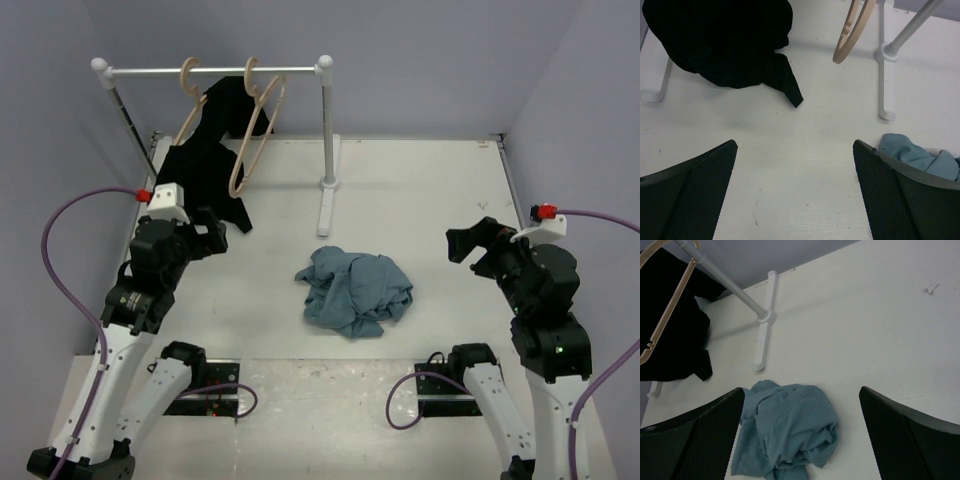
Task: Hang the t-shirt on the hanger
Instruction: Pick up the hanger from the clothesline.
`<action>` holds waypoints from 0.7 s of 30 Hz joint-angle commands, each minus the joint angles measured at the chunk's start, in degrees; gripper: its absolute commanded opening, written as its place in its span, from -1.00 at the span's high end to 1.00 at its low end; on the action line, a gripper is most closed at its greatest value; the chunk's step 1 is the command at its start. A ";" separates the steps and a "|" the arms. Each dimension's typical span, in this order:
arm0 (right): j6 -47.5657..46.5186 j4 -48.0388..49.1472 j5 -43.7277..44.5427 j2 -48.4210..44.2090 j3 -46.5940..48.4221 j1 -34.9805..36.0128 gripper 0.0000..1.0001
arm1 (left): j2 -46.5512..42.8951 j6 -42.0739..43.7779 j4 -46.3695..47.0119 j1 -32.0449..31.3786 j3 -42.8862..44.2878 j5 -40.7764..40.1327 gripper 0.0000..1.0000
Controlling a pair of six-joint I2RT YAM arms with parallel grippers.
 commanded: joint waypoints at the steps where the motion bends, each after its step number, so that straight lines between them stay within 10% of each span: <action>1: 0.98 2.67 -0.02 -0.05 0.15 0.12 -0.98 | -0.43 0.87 -1.28 -0.63 2.90 0.79 -1.00; 21: 0.25 7.88 -11.69 1.35 -2.48 0.10 -0.98 | 21.80 8.15 -2.07 -0.63 29.24 2.28 -1.00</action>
